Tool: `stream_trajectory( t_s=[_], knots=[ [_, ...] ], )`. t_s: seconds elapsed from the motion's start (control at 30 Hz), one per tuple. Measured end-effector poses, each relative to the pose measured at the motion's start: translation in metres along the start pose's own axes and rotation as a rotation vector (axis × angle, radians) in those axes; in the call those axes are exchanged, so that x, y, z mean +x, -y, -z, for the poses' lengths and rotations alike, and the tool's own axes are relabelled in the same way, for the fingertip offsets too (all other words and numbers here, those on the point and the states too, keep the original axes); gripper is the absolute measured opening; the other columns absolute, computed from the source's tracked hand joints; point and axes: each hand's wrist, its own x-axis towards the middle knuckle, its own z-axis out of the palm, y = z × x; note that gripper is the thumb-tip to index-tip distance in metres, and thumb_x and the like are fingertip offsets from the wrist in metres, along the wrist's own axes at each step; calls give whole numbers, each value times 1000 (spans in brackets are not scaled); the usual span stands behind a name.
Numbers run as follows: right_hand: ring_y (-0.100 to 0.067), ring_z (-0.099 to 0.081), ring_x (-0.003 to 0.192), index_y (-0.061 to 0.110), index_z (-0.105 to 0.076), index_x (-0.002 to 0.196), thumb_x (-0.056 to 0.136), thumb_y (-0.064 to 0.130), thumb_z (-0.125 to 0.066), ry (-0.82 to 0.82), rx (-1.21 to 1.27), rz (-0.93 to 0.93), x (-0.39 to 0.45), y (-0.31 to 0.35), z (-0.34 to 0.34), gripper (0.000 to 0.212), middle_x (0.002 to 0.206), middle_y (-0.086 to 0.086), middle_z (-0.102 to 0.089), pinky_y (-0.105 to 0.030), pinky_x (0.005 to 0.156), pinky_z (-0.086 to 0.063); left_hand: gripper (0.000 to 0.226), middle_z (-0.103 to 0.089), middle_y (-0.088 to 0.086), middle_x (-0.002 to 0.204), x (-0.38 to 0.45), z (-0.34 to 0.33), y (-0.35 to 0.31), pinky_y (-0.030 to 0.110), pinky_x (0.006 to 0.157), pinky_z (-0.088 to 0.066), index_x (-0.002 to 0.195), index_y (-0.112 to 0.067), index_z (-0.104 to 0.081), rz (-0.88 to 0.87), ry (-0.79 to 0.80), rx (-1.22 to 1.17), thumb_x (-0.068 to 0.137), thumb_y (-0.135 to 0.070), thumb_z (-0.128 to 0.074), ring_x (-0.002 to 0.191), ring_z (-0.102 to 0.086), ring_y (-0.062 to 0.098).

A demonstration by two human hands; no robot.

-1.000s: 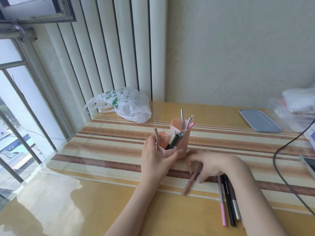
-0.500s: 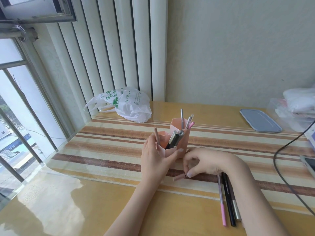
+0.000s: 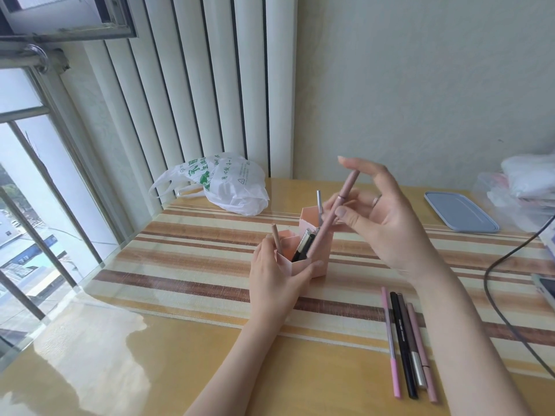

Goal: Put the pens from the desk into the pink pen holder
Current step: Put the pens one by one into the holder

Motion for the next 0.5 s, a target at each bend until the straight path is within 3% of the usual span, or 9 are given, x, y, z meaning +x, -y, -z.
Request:
stream_trajectory(
  t_s=[0.13,0.2,0.3,0.43,0.5],
  knots=[
    [-15,-71,94,30,-48,126,90,2,-60,-219,-213,126,2,-3,-19,47,92,-6,-73,-33,82,-57,56,-56,-17,96,0,0,0,19,72,-37,97,-37,-44,5,4,8,54,-63,-71,95,-49,6],
    [-8,-68,97,27,-51,126,89,3,-62,-217,-379,136,1,-9,-26,45,94,-1,-72,-26,84,-54,59,-55,-16,96,0,-1,0,21,72,-37,96,-32,-45,15,3,16,54,-64,-70,95,-49,8],
    [-13,-61,92,25,-62,118,88,5,-62,-168,-630,116,0,-20,-33,36,93,8,-69,-19,82,-45,58,-56,-16,94,0,-1,-1,27,73,-41,94,-32,-46,28,-5,5,53,-63,-71,93,-51,11],
    [-10,-48,91,29,-67,117,88,8,-63,-120,-723,28,0,-32,-34,36,95,1,-68,-31,92,-42,60,-57,-13,96,0,0,-1,32,76,-45,97,-29,-49,36,9,3,52,-62,-72,94,-52,14],
    [-11,-46,95,28,-71,110,89,9,-62,-100,-820,83,0,-34,-34,30,102,4,-70,-34,95,-40,63,-57,-13,95,0,0,-1,32,76,-45,98,-27,-49,37,11,2,52,-63,-71,94,-52,15]
  ],
)
